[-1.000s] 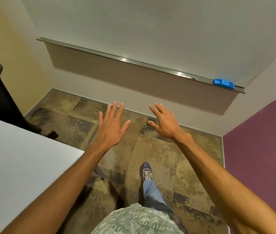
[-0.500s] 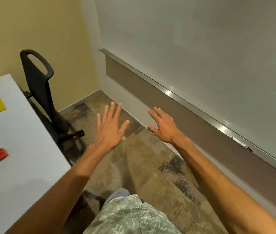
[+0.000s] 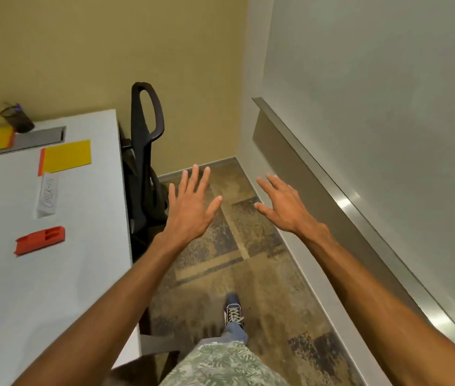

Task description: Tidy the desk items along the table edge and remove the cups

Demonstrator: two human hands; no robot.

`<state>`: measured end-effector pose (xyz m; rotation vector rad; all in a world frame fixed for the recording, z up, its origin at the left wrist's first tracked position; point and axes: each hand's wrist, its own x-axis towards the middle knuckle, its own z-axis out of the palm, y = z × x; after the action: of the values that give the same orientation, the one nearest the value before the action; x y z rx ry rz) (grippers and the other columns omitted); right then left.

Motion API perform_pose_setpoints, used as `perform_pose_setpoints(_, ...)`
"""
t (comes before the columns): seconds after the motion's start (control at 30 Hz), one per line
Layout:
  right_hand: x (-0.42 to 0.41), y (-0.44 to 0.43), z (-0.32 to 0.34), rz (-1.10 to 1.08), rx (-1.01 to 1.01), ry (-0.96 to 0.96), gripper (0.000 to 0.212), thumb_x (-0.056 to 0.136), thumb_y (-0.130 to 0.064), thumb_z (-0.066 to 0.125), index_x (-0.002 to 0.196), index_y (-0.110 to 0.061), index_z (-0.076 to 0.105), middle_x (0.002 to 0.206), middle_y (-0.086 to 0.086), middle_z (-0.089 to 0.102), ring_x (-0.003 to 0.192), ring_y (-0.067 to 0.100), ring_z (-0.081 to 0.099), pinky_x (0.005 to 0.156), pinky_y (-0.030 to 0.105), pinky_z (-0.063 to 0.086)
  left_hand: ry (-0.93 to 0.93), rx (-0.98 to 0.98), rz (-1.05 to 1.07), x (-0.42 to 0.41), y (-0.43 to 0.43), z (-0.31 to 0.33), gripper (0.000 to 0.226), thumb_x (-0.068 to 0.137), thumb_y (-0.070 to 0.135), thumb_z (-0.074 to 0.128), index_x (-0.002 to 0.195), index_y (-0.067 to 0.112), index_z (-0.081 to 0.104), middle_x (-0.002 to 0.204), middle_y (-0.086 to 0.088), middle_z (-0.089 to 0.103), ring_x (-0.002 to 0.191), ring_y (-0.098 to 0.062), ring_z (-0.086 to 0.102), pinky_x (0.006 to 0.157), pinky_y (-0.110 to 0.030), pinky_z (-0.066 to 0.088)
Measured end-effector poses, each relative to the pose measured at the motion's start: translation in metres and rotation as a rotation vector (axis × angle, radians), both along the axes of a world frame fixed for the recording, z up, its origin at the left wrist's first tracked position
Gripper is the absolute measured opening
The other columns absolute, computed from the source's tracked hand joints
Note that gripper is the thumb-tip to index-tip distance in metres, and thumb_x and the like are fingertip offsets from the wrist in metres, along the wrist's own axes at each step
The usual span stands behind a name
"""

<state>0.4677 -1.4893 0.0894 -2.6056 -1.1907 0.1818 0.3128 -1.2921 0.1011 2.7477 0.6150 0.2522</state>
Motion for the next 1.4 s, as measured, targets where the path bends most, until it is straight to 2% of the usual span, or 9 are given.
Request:
perform_pose_setpoints(0.3,0.121,0.129,0.019,0.158,0.002,0.024,0.07,0.098,-0.045,0.052,0.157,-0.025,0.019,0.165,0.007,0.014,0.152,0.024,0.011,0.121,0.049,0.019,-0.027,-0.006,0.199,0.094,0.107,0.011,0.072,0.099,0.061,0.028,0.157,0.029,0.001,0.166,-0.002,-0.006,0.152,-0.024,-0.007,0.122,-0.055,0.004)
perform_pose_setpoints(0.53,0.188,0.226,0.03,0.301,0.034,0.027,0.069,0.099,-0.046,0.05,0.157,-0.025,0.02,0.165,0.006,0.014,0.152,0.024,0.012,0.121,0.05,0.02,-0.05,-0.029,0.375,0.131,0.17,0.022,0.07,0.1,0.059,0.027,0.157,0.03,-0.001,0.165,-0.001,-0.007,0.152,-0.022,-0.009,0.122,-0.054,0.003)
perform_pose_setpoints(0.93,0.296,0.402,0.022,0.658,0.087,0.038,0.069,0.098,-0.046,0.05,0.156,-0.024,0.021,0.164,0.008,0.016,0.151,0.023,0.014,0.12,0.051,0.022,-0.083,-0.036,0.692,0.209,0.274,0.018,0.068,0.101,0.057,0.026,0.158,0.028,0.002,0.166,-0.001,-0.006,0.152,-0.023,-0.009,0.122,-0.053,0.0)
perform_pose_setpoints(1.07,0.335,0.457,0.03,0.759,0.123,0.05,0.066,0.098,-0.044,0.05,0.156,-0.021,0.025,0.163,0.011,0.021,0.15,0.025,0.019,0.12,0.046,0.023,-0.11,-0.041,0.804,0.241,0.304,0.021,0.068,0.101,0.057,0.027,0.158,0.029,0.002,0.166,-0.002,-0.006,0.152,-0.024,-0.008,0.122,-0.053,0.0)
perform_pose_setpoints(1.4,0.381,0.584,0.038,0.925,0.171,0.089,0.062,0.101,-0.044,0.046,0.155,-0.022,0.027,0.162,0.009,0.023,0.149,0.026,0.022,0.117,0.046,0.024,-0.095,-0.024,0.981,0.286,0.379,0.02,0.069,0.1,0.058,0.027,0.157,0.03,0.002,0.166,-0.002,-0.005,0.152,-0.026,-0.006,0.121,-0.053,0.001)
